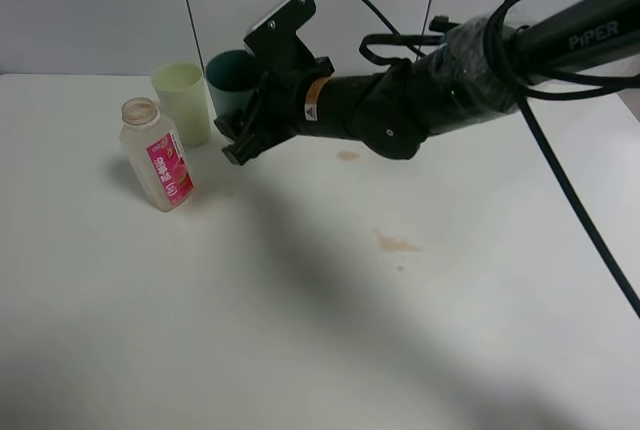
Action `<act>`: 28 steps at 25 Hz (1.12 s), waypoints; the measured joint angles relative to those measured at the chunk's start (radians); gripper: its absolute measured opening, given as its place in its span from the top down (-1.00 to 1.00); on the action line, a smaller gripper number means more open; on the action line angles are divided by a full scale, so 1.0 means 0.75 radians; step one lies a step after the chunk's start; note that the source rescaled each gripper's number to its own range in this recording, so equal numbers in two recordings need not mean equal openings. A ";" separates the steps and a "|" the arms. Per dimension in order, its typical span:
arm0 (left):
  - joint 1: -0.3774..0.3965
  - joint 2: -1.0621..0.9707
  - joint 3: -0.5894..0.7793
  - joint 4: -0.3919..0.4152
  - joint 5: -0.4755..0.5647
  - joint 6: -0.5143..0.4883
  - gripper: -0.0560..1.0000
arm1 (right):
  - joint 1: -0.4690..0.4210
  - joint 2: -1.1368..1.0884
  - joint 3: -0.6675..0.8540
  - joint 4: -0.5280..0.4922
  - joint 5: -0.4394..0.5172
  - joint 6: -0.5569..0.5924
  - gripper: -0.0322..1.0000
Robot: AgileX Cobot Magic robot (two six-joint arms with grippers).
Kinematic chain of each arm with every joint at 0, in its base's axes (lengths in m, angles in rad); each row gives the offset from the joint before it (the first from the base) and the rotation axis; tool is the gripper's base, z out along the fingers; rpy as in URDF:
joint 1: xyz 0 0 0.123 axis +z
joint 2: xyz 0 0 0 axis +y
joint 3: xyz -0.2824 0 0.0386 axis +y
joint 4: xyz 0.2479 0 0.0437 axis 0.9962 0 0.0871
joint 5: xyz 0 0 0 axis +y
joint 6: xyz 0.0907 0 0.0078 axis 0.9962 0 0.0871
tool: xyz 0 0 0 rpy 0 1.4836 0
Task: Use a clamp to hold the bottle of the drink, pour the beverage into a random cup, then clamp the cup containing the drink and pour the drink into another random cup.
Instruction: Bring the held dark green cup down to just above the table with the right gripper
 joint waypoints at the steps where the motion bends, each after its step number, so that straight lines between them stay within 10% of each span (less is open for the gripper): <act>1: 0.000 0.000 0.000 0.000 0.000 0.000 -1.00 | 0.000 0.001 0.038 0.034 -0.027 -0.035 0.94; 28: 0.000 0.000 0.000 0.000 0.000 0.000 -1.00 | 0.002 0.185 0.213 0.170 -0.293 -0.053 0.94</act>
